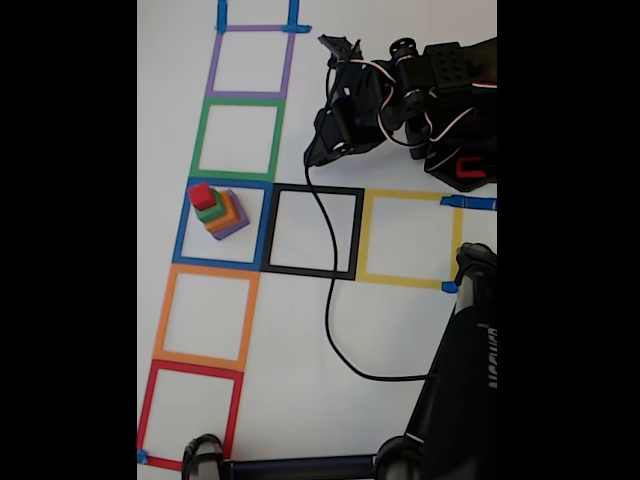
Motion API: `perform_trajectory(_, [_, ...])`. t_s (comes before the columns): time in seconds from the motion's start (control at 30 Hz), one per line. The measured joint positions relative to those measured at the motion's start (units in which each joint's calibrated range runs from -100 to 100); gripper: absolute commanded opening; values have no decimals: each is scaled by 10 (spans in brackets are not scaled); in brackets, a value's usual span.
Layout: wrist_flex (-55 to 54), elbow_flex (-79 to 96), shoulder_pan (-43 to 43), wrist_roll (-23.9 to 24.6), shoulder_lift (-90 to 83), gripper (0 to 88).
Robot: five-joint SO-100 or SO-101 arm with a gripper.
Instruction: Tower of hanoi
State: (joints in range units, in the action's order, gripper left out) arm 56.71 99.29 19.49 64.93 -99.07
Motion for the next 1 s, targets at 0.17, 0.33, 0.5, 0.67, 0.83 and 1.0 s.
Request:
perform_trajectory(0.17, [0, 0, 7, -40, 0, 9])
perform_trajectory(0.33, [0, 0, 8, -31, 0, 10])
perform_trajectory(0.5, [0, 0, 8, -40, 0, 12])
perform_trajectory(0.67, [0, 2, -27, 5, 0, 12])
perform_trajectory(0.83, [0, 2, -26, 41, 0, 13])
perform_trajectory(1.0, [0, 2, -33, 63, 0, 13])
